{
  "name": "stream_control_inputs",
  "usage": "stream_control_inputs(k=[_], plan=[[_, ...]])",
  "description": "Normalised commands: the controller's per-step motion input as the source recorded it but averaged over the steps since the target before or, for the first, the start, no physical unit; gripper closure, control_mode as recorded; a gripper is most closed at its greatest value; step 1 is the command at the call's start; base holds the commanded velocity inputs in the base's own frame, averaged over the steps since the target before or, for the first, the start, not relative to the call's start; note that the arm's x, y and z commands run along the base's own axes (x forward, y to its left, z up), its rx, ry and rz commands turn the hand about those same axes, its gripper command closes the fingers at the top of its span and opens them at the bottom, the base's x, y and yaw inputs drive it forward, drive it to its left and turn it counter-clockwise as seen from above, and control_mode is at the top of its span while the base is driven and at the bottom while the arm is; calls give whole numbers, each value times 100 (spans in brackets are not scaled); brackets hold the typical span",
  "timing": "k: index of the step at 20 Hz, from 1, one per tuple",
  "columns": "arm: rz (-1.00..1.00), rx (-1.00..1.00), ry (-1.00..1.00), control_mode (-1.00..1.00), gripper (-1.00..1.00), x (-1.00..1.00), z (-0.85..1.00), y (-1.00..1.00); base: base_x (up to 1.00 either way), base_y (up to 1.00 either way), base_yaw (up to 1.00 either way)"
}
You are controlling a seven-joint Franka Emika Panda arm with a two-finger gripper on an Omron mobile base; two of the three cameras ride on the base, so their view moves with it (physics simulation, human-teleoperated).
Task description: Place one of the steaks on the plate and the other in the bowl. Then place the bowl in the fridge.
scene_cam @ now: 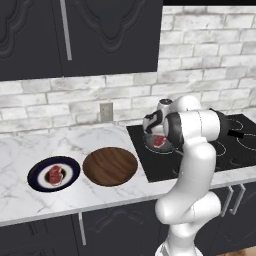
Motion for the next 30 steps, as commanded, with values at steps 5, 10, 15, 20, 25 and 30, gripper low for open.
stream_control_inputs(k=[5, 10, 15, 20, 25, 30], plan=[[0, 0, 0, -100, -100, 13, -28, -2, 0, 0, 0], [0, 0, 0, -100, -100, 15, -26, 0, 0, 0, 0], [0, 0, 0, -100, -100, 6, -19, 0, 0, 0, 0], [0, 0, 0, -100, 100, 1, -8, 0, 0, 0, 0], [0, 0, 0, -100, 100, 0, -7, 0, 0, 0, 0], [0, 0, 0, -100, 100, 0, 4, 0, 0, 0, 0]])
